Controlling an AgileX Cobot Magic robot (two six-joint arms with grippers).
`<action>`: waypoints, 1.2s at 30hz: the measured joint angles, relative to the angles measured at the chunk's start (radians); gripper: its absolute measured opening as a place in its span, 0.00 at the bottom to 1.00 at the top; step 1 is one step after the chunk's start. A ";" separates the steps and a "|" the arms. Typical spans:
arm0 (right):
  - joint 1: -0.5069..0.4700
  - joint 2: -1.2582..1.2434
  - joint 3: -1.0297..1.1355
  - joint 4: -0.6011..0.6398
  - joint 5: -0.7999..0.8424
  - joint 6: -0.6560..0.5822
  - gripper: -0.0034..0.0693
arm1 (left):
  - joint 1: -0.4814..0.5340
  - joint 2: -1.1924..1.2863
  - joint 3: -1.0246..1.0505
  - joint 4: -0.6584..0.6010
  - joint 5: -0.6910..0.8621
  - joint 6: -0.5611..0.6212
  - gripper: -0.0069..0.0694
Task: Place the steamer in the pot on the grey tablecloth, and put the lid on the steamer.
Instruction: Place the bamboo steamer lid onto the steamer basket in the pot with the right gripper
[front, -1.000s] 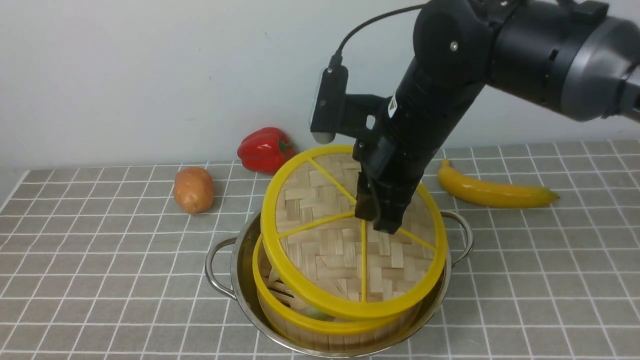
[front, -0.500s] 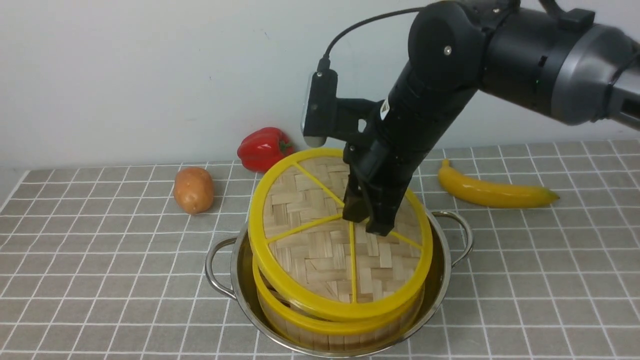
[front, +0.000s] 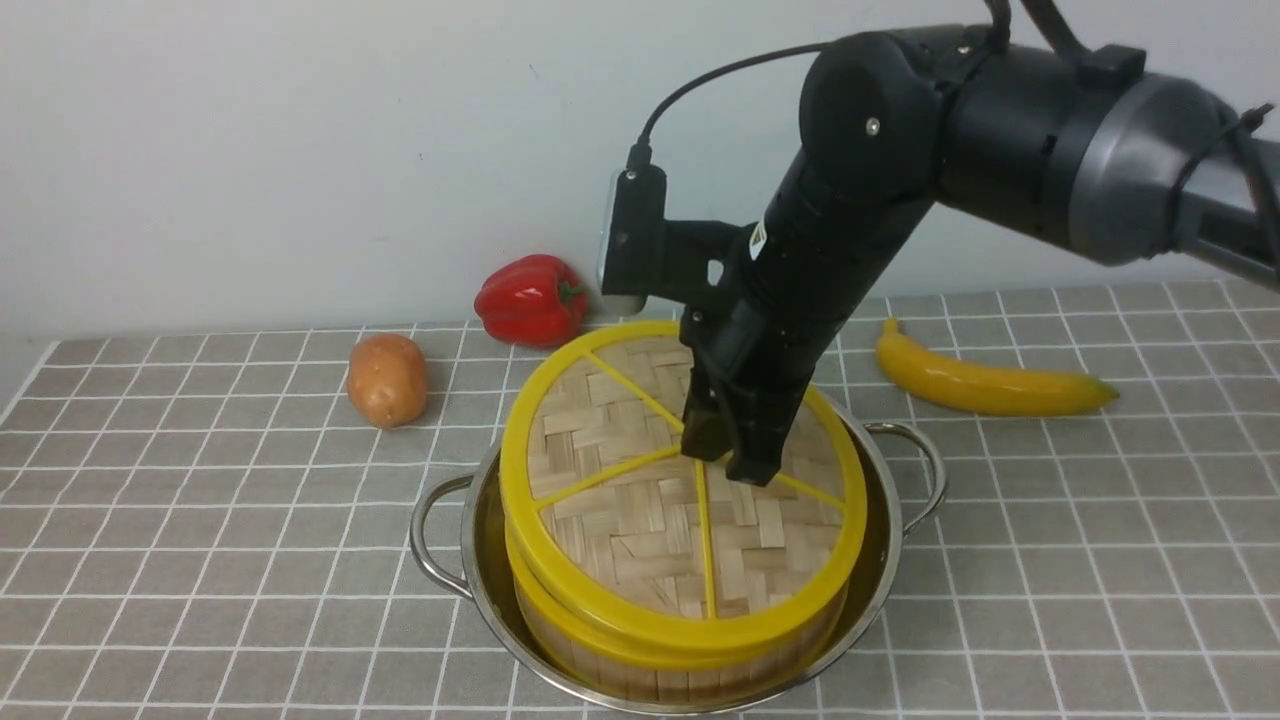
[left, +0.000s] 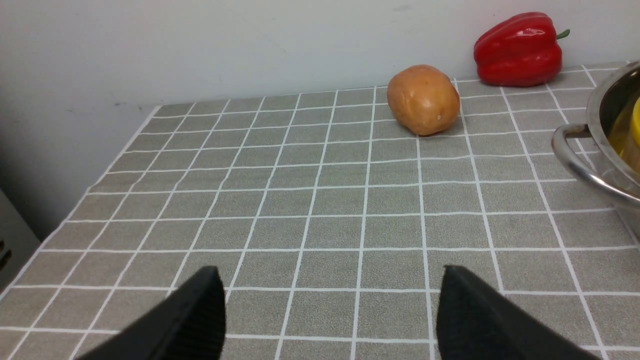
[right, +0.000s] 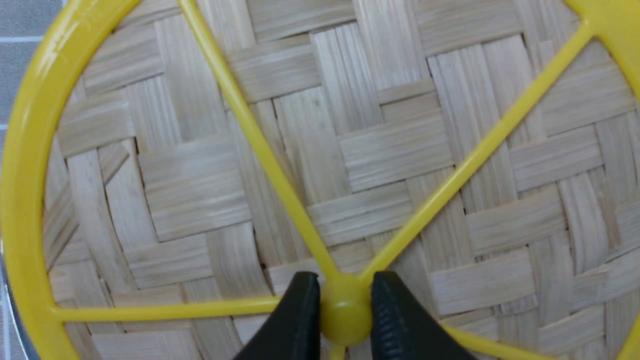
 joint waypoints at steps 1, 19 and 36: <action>0.000 0.000 0.000 0.000 -0.010 -0.003 0.25 | 0.000 0.000 0.000 0.000 0.000 0.000 0.78; 0.000 0.000 0.000 0.005 -0.043 -0.026 0.25 | 0.000 0.000 0.000 0.000 0.000 0.004 0.78; 0.000 0.056 -0.001 0.011 -0.051 -0.030 0.25 | 0.000 0.000 0.000 0.000 0.000 0.006 0.78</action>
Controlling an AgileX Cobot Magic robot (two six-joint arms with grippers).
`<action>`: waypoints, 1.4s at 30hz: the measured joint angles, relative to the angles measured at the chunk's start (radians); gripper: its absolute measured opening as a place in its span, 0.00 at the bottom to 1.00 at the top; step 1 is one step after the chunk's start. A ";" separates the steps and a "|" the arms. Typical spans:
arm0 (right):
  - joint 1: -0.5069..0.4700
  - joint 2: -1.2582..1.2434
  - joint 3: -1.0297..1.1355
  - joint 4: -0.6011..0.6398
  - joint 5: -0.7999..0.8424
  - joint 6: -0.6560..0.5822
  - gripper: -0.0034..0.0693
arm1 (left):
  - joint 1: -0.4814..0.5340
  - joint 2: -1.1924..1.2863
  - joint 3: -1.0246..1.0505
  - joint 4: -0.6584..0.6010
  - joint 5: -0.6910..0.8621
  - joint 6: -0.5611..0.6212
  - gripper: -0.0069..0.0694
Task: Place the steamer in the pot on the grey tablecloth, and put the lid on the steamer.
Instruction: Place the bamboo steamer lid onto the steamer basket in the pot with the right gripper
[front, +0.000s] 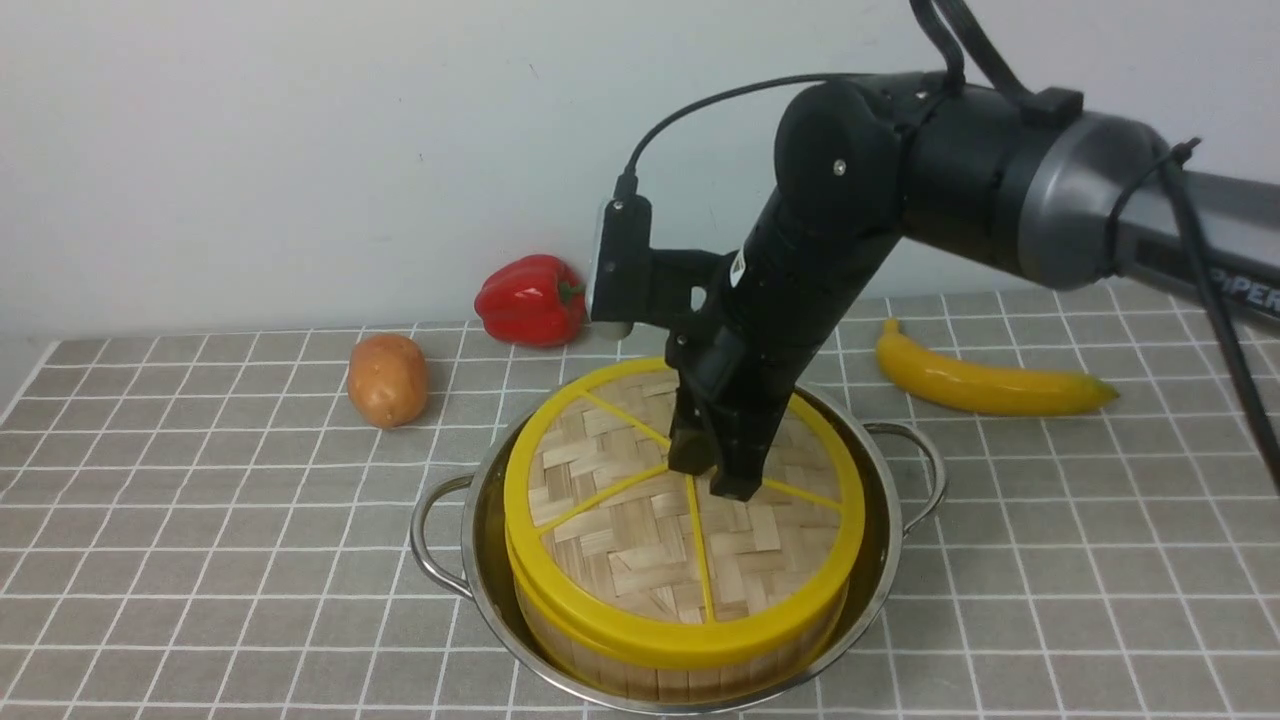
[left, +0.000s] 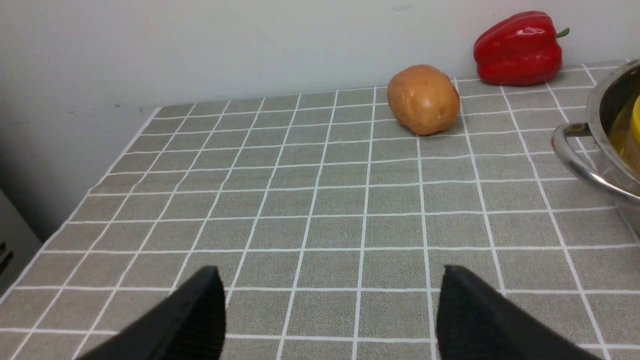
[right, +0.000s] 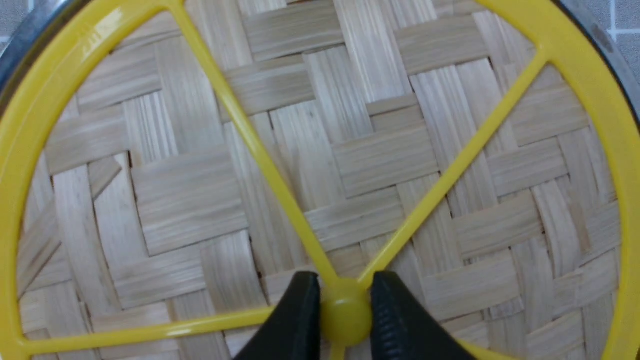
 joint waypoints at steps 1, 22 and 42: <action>0.000 0.000 0.000 0.000 0.000 -0.003 0.25 | 0.000 0.000 0.000 0.000 0.000 0.000 0.78; 0.000 0.011 0.000 0.019 -0.020 -0.114 0.25 | 0.000 0.000 0.000 0.000 0.000 0.000 0.78; 0.000 0.034 -0.008 0.025 -0.029 -0.153 0.25 | 0.000 0.000 0.000 0.000 0.000 0.000 0.78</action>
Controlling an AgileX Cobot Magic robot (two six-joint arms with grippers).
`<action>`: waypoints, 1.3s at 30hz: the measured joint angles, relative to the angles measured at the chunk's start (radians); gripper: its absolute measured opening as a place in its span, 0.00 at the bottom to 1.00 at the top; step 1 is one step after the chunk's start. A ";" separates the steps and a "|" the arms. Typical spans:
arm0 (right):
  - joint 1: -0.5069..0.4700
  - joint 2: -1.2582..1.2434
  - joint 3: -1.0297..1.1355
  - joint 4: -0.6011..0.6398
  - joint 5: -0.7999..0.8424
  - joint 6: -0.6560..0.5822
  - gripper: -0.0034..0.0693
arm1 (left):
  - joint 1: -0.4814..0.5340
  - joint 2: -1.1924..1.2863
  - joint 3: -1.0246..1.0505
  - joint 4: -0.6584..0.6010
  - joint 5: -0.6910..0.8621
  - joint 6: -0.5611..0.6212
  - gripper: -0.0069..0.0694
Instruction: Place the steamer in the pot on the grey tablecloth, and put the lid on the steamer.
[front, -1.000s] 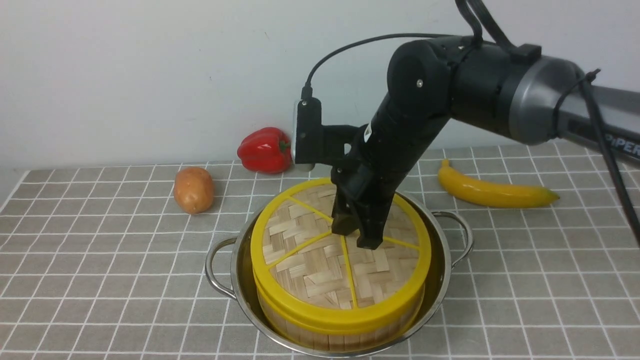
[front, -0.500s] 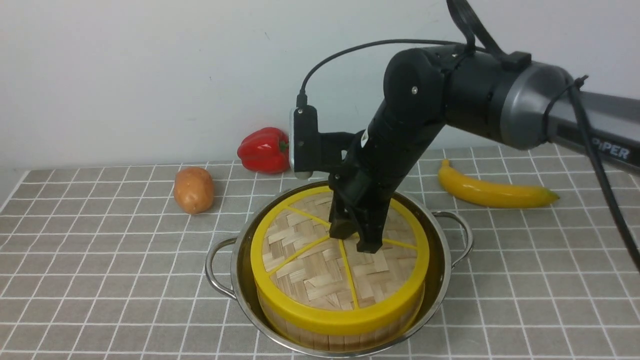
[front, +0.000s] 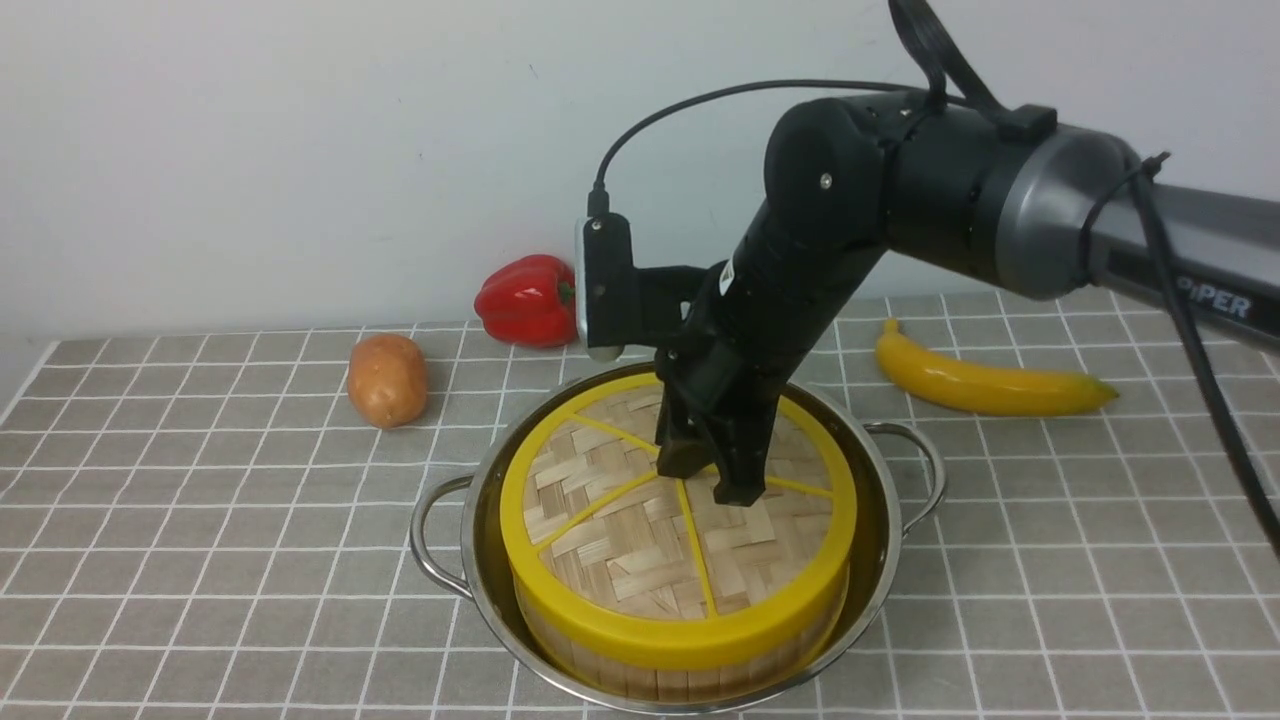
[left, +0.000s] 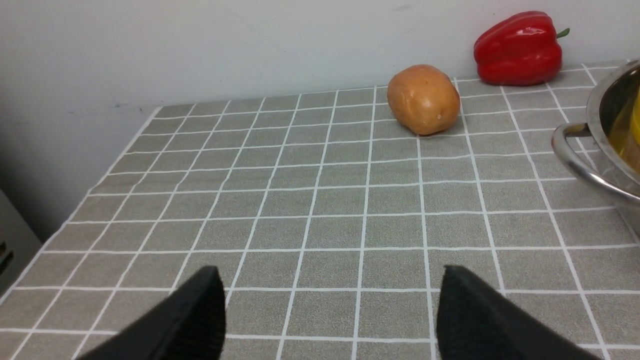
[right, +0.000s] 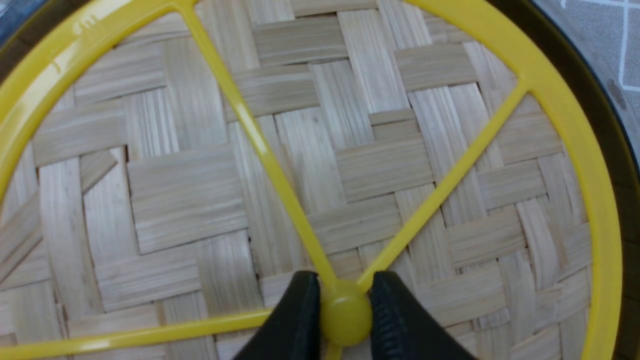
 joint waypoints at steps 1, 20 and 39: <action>0.000 0.000 0.000 -0.001 -0.001 0.001 0.25 | 0.000 0.000 0.000 0.000 0.000 0.000 0.78; 0.000 -0.106 0.000 -0.104 -0.062 0.090 0.70 | 0.000 0.000 0.000 0.000 0.000 0.000 0.78; 0.000 -0.536 0.000 -0.265 0.058 0.678 0.05 | 0.000 0.000 0.000 0.000 0.000 0.000 0.78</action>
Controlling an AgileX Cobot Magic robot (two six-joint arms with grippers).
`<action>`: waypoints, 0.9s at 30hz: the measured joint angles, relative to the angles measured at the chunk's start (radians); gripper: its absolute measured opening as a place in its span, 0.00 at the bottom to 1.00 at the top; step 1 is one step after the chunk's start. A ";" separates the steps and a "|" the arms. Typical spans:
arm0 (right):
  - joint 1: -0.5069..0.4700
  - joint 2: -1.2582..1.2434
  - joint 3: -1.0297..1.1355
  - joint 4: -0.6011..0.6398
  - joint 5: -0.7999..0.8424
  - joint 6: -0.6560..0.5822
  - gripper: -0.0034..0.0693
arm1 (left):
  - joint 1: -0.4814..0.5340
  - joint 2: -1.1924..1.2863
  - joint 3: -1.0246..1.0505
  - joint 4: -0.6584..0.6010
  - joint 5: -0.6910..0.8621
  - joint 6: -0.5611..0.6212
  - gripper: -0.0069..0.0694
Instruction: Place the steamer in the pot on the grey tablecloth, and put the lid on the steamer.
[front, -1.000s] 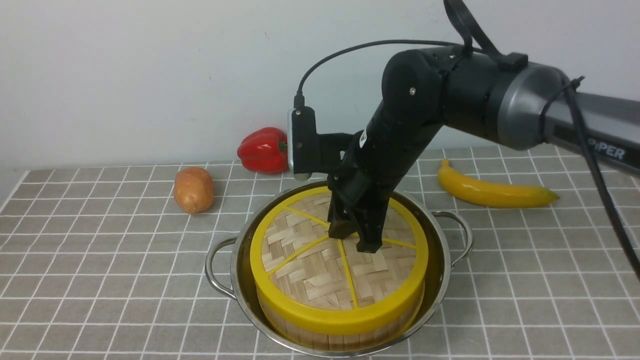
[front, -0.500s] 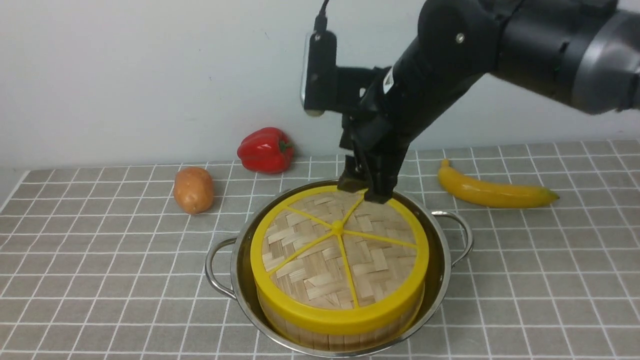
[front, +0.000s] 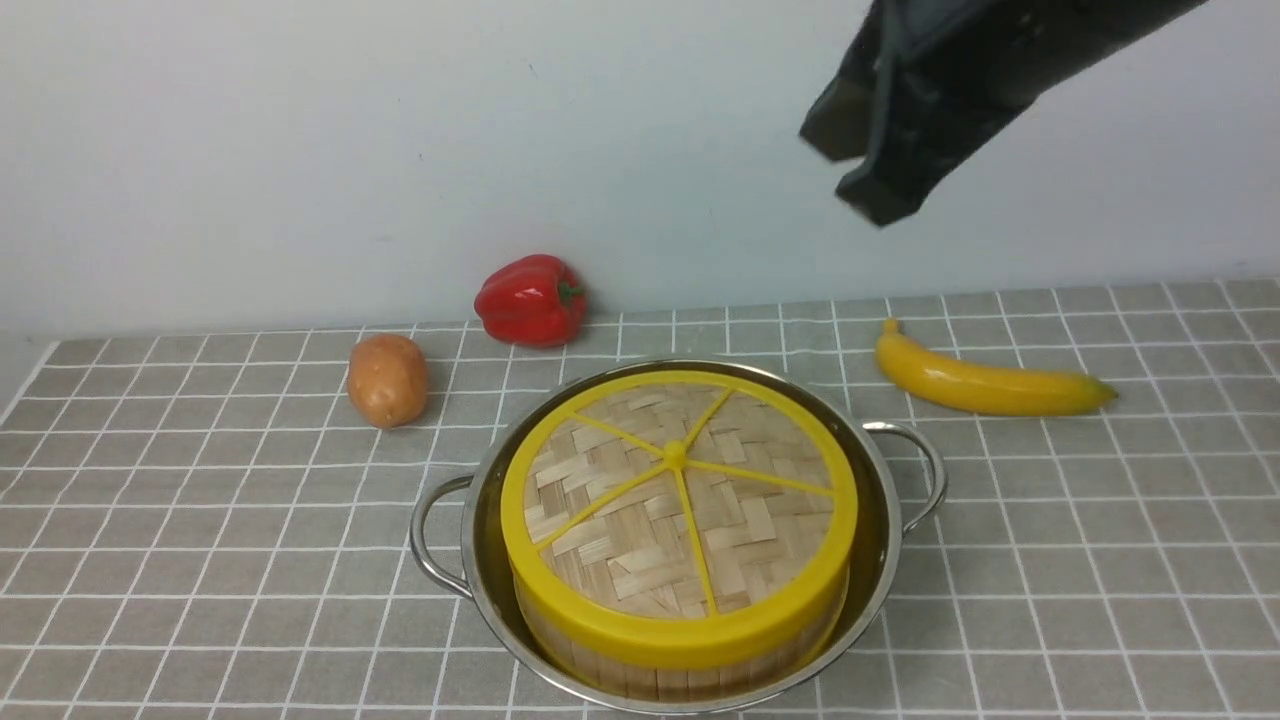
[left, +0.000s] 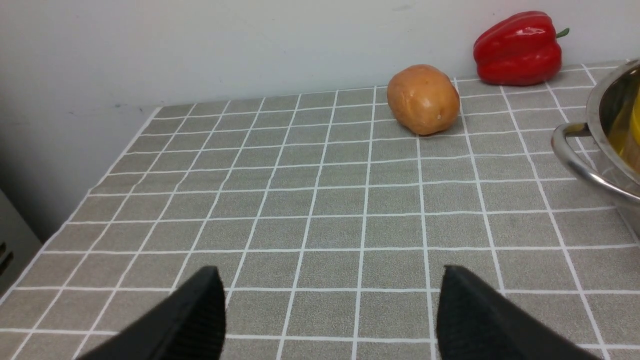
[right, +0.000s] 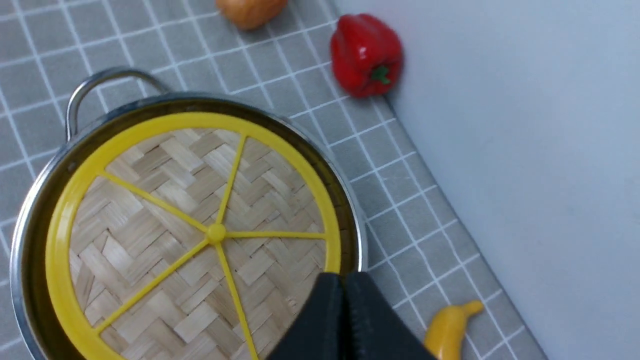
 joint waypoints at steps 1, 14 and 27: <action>0.000 -0.043 0.000 -0.005 0.001 0.086 0.03 | 0.000 0.000 0.000 0.000 0.000 0.000 0.78; 0.000 -0.127 0.000 0.137 -0.018 0.317 0.04 | 0.000 0.000 0.000 0.000 0.000 0.000 0.78; -0.048 -0.532 0.487 -0.033 -0.216 0.240 0.09 | 0.000 0.000 0.000 0.000 0.000 0.000 0.78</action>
